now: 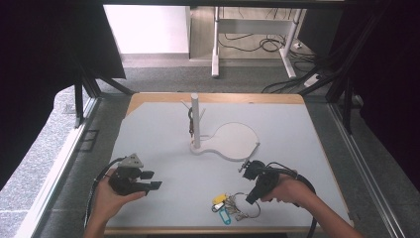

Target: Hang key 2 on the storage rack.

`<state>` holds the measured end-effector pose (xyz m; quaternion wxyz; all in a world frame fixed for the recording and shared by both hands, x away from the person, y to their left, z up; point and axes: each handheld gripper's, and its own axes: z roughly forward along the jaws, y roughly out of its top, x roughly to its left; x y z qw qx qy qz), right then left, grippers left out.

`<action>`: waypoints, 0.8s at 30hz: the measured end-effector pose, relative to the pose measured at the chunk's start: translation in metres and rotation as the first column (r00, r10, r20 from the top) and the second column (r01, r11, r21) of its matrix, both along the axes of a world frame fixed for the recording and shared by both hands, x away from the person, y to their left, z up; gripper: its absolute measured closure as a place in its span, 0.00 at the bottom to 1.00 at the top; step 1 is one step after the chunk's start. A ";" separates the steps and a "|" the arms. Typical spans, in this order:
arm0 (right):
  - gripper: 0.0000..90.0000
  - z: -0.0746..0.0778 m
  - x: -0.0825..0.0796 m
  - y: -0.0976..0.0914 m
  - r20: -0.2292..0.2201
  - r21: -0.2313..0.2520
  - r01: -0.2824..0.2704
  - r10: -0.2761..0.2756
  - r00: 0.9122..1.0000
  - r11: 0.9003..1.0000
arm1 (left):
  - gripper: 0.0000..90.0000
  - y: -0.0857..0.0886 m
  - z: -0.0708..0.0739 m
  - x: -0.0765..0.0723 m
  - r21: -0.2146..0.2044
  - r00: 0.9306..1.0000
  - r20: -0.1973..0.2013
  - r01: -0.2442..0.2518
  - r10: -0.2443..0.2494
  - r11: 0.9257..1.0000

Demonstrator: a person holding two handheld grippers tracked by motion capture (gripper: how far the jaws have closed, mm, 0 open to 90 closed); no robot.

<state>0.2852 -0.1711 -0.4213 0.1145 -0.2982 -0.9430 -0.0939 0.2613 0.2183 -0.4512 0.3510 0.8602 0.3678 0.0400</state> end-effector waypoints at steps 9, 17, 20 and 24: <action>0.94 0.034 0.010 0.008 0.069 -0.005 -0.001 0.002 0.998 1.000 | 0.55 0.001 0.001 -0.001 -0.006 1.000 0.006 0.001 -0.001 1.000; 0.94 0.063 0.027 0.001 0.119 -0.007 0.039 -0.038 0.992 0.999 | 0.55 0.003 0.000 -0.001 -0.017 1.000 0.007 -0.008 0.008 1.000; 0.94 0.075 0.033 -0.003 0.124 -0.014 0.052 -0.050 0.991 0.999 | 0.55 0.002 0.000 0.000 -0.016 1.000 0.005 -0.005 0.005 1.000; 0.94 0.083 0.037 -0.006 0.128 -0.012 0.068 -0.066 0.990 0.998 | 0.55 0.002 0.000 0.000 -0.014 1.000 0.002 -0.004 0.004 1.000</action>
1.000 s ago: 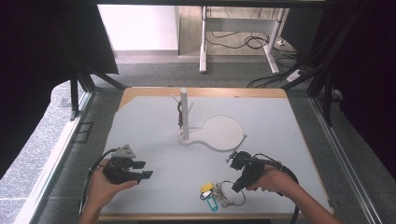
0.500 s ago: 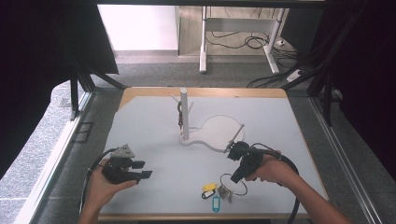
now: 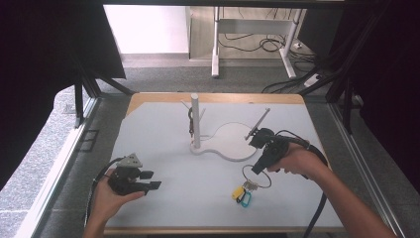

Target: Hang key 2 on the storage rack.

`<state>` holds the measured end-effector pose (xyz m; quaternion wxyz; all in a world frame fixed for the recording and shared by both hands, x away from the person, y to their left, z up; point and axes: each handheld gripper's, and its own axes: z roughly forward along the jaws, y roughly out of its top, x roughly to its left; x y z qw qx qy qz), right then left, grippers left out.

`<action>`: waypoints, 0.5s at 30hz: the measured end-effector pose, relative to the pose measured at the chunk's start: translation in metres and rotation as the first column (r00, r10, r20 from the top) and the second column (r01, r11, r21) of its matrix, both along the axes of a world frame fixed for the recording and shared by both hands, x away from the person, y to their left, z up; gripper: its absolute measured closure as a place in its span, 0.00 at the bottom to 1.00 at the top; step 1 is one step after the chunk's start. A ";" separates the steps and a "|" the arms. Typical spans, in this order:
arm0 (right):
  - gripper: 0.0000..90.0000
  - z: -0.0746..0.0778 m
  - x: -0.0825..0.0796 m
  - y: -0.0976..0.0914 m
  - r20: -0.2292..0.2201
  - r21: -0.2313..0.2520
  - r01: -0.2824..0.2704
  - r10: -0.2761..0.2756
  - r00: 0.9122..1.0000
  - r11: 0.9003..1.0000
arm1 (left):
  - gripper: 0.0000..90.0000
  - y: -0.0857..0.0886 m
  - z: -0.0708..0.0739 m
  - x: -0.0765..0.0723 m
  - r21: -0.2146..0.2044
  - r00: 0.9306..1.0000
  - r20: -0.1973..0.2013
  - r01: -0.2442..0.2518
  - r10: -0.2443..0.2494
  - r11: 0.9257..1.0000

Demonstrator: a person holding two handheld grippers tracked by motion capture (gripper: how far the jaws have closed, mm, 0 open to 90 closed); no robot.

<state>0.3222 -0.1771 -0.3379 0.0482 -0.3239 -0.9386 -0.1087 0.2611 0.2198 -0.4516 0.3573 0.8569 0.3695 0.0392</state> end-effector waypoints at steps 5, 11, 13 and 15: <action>0.94 0.012 0.008 -0.002 -0.016 -0.009 0.002 -0.002 1.000 1.000 | 0.55 0.000 0.000 0.000 0.000 1.000 0.000 0.002 -0.002 1.000; 0.94 0.019 0.014 -0.001 -0.017 -0.013 0.010 -0.011 1.000 1.000 | 0.55 0.002 0.001 0.000 -0.004 1.000 0.002 -0.002 0.002 1.000; 0.94 0.024 0.017 -0.001 0.000 -0.008 0.012 -0.012 1.000 1.000 | 0.55 0.002 0.001 0.000 -0.002 1.000 0.002 -0.001 0.001 1.000; 0.94 0.034 0.022 -0.001 0.018 0.001 0.018 -0.018 1.000 1.000 | 0.55 0.002 0.001 0.000 -0.004 1.000 0.001 -0.003 0.003 1.000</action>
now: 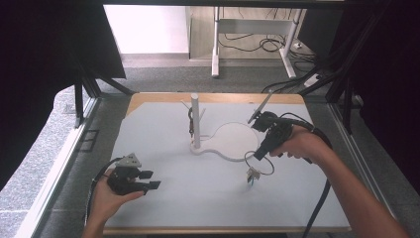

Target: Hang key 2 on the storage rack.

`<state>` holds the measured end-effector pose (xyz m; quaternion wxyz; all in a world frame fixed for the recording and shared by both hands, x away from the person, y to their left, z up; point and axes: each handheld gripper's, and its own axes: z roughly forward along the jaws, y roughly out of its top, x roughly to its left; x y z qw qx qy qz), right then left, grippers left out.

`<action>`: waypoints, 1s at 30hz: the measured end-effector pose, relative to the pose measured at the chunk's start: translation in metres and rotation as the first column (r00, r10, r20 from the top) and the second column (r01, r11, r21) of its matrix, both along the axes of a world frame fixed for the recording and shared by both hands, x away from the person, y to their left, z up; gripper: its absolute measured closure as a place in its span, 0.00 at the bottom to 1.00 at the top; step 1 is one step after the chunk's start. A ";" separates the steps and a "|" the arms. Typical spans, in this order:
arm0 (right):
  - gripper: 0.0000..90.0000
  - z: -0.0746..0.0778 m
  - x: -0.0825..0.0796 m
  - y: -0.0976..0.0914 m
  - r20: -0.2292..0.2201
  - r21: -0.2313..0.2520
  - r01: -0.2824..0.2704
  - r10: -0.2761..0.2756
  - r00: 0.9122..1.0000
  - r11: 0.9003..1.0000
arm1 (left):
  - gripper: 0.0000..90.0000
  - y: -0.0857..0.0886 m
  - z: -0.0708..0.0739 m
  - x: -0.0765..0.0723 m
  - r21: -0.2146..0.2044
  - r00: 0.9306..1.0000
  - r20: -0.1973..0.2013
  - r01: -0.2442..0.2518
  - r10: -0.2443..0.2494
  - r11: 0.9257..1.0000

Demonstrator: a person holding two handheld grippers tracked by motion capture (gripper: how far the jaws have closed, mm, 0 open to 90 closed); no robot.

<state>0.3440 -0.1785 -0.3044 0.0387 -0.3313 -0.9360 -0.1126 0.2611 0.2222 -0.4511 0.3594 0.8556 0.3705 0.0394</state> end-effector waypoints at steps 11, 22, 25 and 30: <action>0.94 0.012 0.013 0.001 0.007 -0.006 0.017 -0.017 1.000 1.000 | 0.55 0.002 0.001 -0.001 -0.004 1.000 0.003 0.000 0.000 1.000; 0.94 0.011 0.022 -0.004 0.007 0.000 0.047 -0.047 0.999 0.999 | 0.55 0.001 0.001 0.000 0.001 1.000 -0.002 0.004 -0.004 1.000; 0.94 0.012 0.025 -0.004 0.006 -0.004 0.050 -0.050 0.999 0.999 | 0.55 0.001 0.001 0.000 0.000 1.000 0.000 0.004 -0.004 1.000; 0.94 0.014 0.028 -0.002 0.004 -0.008 0.054 -0.054 0.999 0.999 | 0.55 0.001 0.001 0.000 0.000 1.000 0.000 0.006 -0.006 1.000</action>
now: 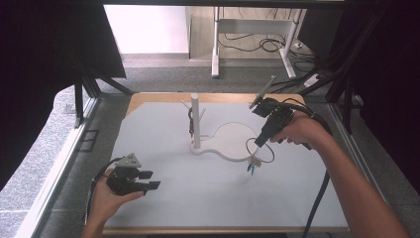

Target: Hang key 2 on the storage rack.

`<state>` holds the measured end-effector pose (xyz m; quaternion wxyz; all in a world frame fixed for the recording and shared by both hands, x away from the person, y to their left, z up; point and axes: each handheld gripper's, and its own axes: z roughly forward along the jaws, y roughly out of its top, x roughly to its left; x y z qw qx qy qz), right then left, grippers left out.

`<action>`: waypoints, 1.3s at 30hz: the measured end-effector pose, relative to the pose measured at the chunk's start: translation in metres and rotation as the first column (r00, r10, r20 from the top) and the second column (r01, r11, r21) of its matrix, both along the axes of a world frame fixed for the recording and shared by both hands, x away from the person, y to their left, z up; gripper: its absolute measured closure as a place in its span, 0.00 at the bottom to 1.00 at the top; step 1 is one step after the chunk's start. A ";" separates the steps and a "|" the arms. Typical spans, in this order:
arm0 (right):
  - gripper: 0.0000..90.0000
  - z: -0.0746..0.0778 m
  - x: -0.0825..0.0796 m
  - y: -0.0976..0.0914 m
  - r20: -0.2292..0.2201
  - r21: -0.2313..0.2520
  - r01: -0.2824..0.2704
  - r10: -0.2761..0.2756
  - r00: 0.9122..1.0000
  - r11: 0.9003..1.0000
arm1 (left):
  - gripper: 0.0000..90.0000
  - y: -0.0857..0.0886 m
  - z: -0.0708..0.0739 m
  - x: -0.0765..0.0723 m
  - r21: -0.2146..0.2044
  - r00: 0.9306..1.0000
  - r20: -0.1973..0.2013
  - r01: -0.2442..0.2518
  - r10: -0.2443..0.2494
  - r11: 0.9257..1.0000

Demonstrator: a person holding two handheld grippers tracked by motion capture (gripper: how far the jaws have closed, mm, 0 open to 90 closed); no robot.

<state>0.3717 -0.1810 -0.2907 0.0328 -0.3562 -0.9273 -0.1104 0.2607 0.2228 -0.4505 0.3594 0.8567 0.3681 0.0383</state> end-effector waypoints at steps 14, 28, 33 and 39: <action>0.94 0.009 0.012 0.002 0.028 0.019 0.015 -0.015 0.999 1.000 | 0.55 -0.001 0.000 -0.001 -0.002 1.000 0.002 0.001 -0.001 1.000; 0.94 0.010 0.032 0.017 0.015 0.018 0.024 -0.024 1.000 1.000 | 0.55 -0.002 0.001 -0.001 0.000 1.000 0.002 0.014 -0.014 1.000; 0.94 0.012 0.039 0.023 0.021 0.021 0.028 -0.029 0.999 0.999 | 0.55 -0.003 0.001 -0.001 0.000 1.000 0.005 0.019 -0.019 1.000; 0.94 0.018 0.045 0.027 0.030 0.035 0.032 -0.033 0.999 0.999 | 0.55 -0.003 0.001 -0.001 -0.001 1.000 0.006 0.021 -0.021 1.000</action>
